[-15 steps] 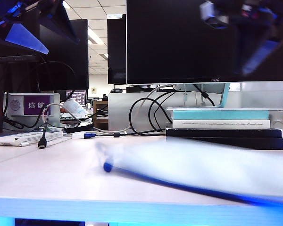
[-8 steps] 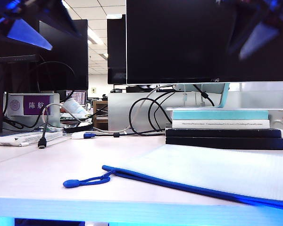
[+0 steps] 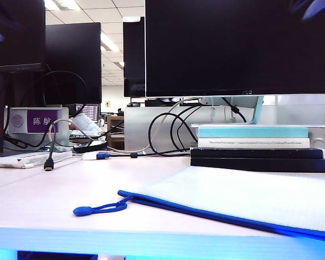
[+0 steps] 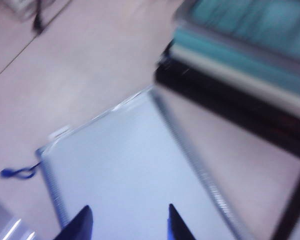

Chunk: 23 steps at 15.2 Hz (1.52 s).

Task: Pick up the transparent plastic file bag with a blue zipper and open its zipper.

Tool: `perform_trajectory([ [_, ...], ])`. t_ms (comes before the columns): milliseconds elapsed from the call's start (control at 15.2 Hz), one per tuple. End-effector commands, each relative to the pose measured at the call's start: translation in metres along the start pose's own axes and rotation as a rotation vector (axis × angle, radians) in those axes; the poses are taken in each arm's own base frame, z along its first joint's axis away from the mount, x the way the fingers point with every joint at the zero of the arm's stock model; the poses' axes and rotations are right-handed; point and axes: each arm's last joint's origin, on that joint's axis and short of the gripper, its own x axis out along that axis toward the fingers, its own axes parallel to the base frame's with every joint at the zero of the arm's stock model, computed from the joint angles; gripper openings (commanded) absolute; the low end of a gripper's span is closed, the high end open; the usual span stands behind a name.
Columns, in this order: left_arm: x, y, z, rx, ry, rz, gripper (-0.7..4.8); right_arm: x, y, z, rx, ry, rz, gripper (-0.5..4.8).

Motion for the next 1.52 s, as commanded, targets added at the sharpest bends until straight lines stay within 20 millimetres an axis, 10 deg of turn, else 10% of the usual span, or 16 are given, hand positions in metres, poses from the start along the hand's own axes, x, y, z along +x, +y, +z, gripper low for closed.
perform_trajectory([
  [66,-0.017,-0.004,-0.002,-0.016,0.012,0.068,2.68,-0.026,0.009,-0.011,0.007,-0.141,-0.144,1.87],
  [396,-0.044,-0.027,-0.013,0.014,-0.051,0.149,1.71,-0.059,0.027,-0.066,0.050,-0.382,-0.312,1.33],
  [528,-0.068,-0.038,-0.031,-0.023,-0.210,0.259,1.70,-0.061,0.035,-0.107,0.082,-0.582,-0.293,0.24],
  [725,-0.086,-0.047,-0.058,-0.046,-0.420,0.314,0.44,-0.055,0.040,-0.158,0.156,-0.811,-0.284,-0.07],
  [1121,-0.054,-0.032,-0.119,-0.053,-0.393,0.347,-0.06,0.023,0.014,-0.204,0.259,-0.824,-0.199,-0.06],
  [1517,-0.035,-0.022,-0.162,-0.011,-0.263,0.398,-0.06,0.053,0.002,-0.234,0.354,-0.690,-0.347,-0.04],
])
